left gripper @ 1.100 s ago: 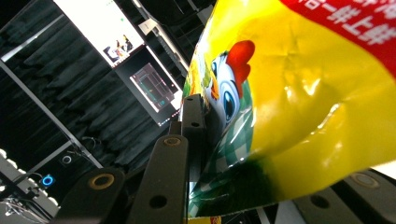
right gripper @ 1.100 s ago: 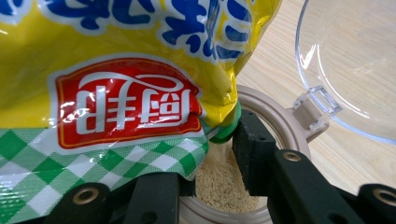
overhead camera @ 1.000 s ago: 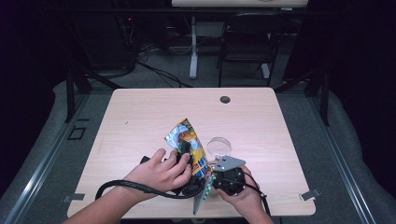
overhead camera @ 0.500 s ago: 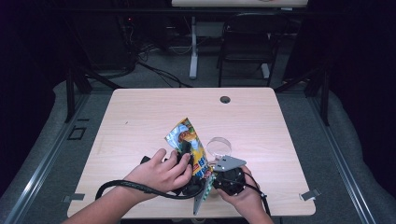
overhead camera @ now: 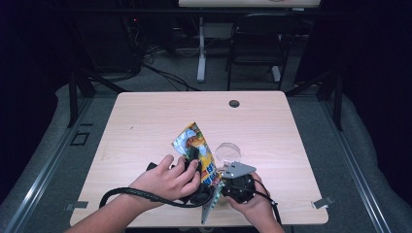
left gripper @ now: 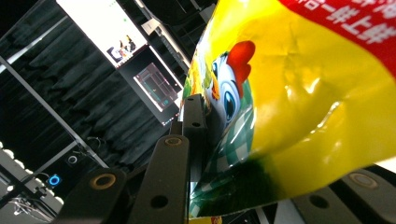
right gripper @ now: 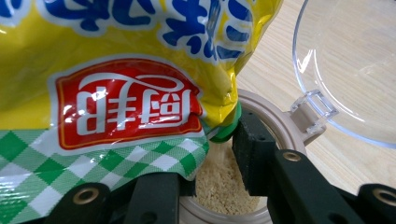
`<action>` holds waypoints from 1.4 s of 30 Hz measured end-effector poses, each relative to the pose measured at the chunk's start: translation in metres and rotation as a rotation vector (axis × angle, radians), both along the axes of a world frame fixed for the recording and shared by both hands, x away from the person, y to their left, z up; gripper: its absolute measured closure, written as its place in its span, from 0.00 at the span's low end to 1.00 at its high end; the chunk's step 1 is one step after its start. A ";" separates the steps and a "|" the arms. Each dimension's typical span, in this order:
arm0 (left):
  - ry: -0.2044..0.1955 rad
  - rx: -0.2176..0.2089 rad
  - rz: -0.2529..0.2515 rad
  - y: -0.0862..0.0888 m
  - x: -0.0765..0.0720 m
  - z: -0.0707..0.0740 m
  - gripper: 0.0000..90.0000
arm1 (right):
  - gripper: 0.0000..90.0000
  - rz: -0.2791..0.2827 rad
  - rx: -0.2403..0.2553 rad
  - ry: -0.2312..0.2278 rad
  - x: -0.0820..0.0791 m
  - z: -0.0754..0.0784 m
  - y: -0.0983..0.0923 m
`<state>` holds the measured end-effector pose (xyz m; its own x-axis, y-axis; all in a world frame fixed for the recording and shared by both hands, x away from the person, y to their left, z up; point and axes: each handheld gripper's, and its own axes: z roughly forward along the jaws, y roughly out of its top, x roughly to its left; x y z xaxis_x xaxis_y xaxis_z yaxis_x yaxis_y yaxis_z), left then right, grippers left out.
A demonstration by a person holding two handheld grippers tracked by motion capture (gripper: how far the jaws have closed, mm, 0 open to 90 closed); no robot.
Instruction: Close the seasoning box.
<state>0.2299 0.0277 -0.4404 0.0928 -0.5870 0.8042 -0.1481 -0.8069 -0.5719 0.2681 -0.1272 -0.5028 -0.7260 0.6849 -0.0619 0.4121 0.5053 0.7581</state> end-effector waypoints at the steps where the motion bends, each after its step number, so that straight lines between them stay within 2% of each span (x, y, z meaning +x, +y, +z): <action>1: 0.004 0.004 0.008 -0.001 0.000 0.000 0.90 | 0.79 0.000 0.000 0.000 0.000 0.000 0.000; 31: 0.007 -0.003 -0.006 -0.002 -0.001 0.002 0.91 | 0.79 -0.003 0.002 0.002 -0.002 0.001 -0.002; 39: 0.019 -0.031 -0.009 0.000 0.000 0.003 0.91 | 0.79 -0.004 0.003 0.005 -0.002 0.003 -0.003; 42: 0.034 -0.044 0.007 0.002 0.001 0.002 0.91 | 0.79 -0.001 -0.005 0.008 -0.002 0.002 -0.002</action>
